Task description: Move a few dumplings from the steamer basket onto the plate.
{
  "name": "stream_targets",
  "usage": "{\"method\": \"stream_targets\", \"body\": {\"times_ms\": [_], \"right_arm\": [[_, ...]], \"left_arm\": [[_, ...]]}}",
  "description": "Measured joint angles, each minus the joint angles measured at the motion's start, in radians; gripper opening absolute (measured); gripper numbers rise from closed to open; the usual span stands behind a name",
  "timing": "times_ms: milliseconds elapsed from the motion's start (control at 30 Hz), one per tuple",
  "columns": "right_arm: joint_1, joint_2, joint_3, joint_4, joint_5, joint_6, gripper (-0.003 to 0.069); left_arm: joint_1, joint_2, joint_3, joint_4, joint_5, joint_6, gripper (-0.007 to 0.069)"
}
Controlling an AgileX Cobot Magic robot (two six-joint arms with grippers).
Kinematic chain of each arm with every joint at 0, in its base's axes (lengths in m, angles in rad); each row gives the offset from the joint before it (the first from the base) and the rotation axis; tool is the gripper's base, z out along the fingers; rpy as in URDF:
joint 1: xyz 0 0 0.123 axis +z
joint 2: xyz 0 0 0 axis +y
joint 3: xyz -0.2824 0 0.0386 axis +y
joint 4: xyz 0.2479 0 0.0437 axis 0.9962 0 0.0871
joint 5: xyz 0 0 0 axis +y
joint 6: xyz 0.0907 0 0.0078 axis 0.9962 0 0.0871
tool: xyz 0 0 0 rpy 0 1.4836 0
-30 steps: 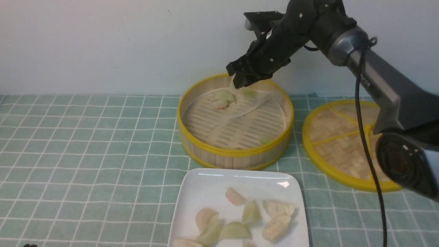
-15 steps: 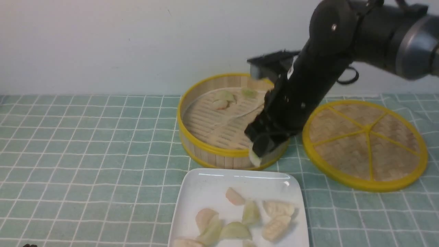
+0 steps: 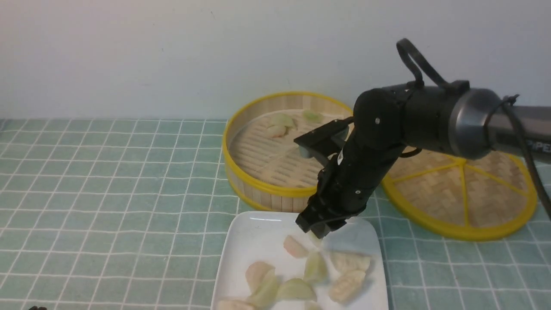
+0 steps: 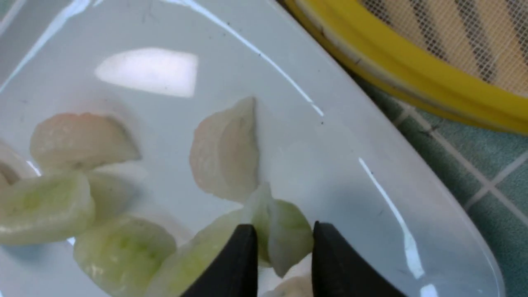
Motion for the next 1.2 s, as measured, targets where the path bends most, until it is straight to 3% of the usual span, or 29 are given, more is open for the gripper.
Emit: {"method": "stream_targets", "body": {"times_ms": [167, 267, 367, 500, 567, 733, 1033, 1200], "right_arm": [[0.0, 0.001, -0.011, -0.015, 0.021, 0.036, 0.0351], [0.0, -0.01, -0.036, -0.016, 0.082, 0.058, 0.0356], [0.0, -0.079, -0.064, -0.029, 0.175, 0.09, 0.029], [0.0, -0.312, -0.074, -0.068, 0.228, 0.149, 0.0066], [0.0, -0.409, -0.068, -0.083, 0.223, 0.173, 0.0015], [0.0, -0.666, 0.038, -0.135, 0.107, 0.239, -0.0012], [0.0, -1.163, 0.425, -0.154, -0.299, 0.268, -0.0013], [0.0, -1.387, 0.555, -0.143, -0.332, 0.269, -0.0015]], "left_arm": [[0.0, 0.0, 0.0, 0.0, 0.0, 0.0, -0.0006], [0.0, 0.0, 0.0, 0.0, 0.0, 0.0, -0.0006], [0.0, 0.0, 0.0, 0.0, 0.0, 0.0, -0.0006], [0.0, 0.0, 0.0, 0.0, 0.0, 0.0, -0.0006], [0.0, 0.0, 0.0, 0.0, 0.0, 0.0, -0.0006], [0.0, 0.0, 0.0, 0.0, 0.0, 0.0, -0.0006], [0.0, 0.0, 0.0, 0.0, 0.0, 0.0, -0.0006], [0.0, 0.0, 0.0, 0.0, 0.0, 0.0, -0.0006]]}}
